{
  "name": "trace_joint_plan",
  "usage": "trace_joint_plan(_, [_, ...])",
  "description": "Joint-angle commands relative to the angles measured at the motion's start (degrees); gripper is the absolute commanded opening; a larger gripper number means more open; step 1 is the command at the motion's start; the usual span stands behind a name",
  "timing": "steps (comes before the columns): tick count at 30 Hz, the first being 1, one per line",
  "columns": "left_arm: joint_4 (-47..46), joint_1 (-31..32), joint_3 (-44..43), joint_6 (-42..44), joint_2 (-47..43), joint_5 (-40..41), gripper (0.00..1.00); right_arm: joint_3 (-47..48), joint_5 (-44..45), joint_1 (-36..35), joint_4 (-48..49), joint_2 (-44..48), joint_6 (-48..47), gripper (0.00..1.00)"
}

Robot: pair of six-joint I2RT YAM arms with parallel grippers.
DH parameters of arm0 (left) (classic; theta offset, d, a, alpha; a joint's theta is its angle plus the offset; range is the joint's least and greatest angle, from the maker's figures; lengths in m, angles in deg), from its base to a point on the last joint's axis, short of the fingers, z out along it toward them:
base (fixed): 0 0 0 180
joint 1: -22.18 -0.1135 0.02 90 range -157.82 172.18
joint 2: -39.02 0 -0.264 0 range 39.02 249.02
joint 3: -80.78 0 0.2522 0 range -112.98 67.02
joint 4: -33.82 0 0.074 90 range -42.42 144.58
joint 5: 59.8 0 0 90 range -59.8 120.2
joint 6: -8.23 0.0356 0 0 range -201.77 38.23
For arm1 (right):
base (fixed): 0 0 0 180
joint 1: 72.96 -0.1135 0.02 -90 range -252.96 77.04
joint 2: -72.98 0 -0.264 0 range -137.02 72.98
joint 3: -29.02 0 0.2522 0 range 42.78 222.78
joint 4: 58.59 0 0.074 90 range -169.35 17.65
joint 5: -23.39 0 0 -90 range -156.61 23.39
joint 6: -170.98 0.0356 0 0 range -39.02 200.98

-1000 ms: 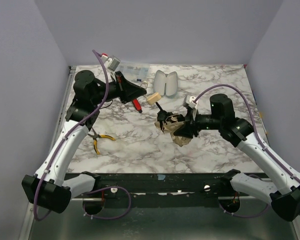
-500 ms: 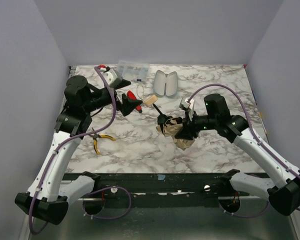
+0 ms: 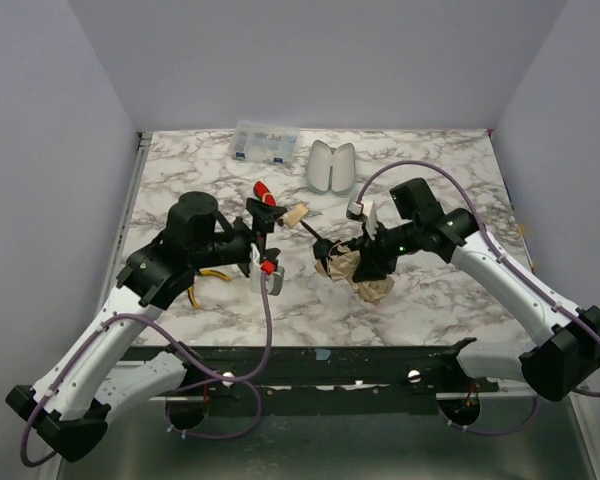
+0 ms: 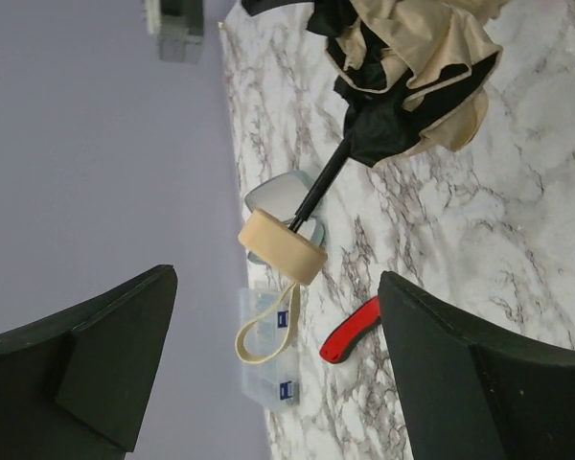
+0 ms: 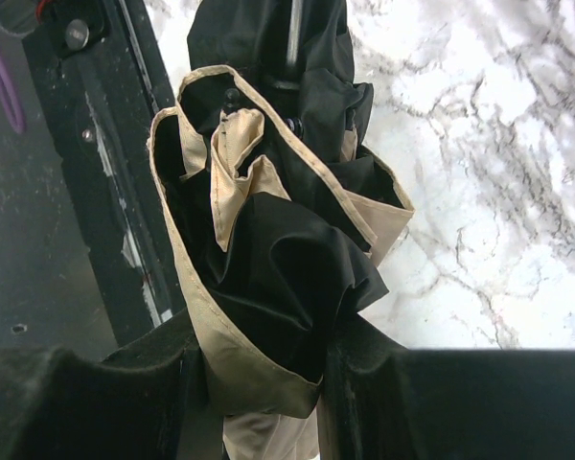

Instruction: Open the umbrella

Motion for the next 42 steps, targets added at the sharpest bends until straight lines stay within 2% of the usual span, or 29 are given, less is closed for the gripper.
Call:
trace_joint_plan(1, [3.4, 6.2, -0.5, 10.5, 3.0, 6.1, 0.87, 4.1, -2.5, -0.2, -5.0, -2.1, -2.6, 0.01])
trace_joint_plan(7, [1.9, 12.0, 0.2, 13.0, 8.3, 13.4, 0.86, 5.7, -2.9, -0.8, -7.3, -3.6, -3.5, 0.01])
trace_joint_plan(11, [-0.1, 15.2, -0.3, 13.2, 12.1, 19.0, 0.82, 7.0, -2.9, -1.4, -8.7, -4.1, -3.5, 0.01])
trace_joint_plan(17, [-3.1, 15.7, 1.3, 14.3, 15.9, 26.1, 0.67, 8.6, -1.6, -1.5, -11.2, -5.0, -4.7, 0.01])
trace_joint_plan(21, [-4.2, 14.9, 2.5, 14.4, 17.3, 30.6, 0.49, 8.0, 0.5, -1.6, -12.1, -4.8, -5.1, 0.01])
trace_joint_plan(26, [-4.7, 11.3, 4.2, 15.4, 16.6, 31.7, 0.46, 7.1, 1.0, -1.6, -15.3, -4.8, -7.5, 0.01])
trace_joint_plan(34, [-5.6, 0.2, 7.3, 20.9, 15.1, 32.0, 0.45, 5.1, 2.8, -1.6, -20.4, -4.7, -11.4, 0.01])
trace_joint_plan(42, [-6.5, -8.3, 8.7, 25.1, 15.0, 31.5, 0.45, 3.5, 4.3, -1.6, -25.4, -4.9, -15.2, 0.01])
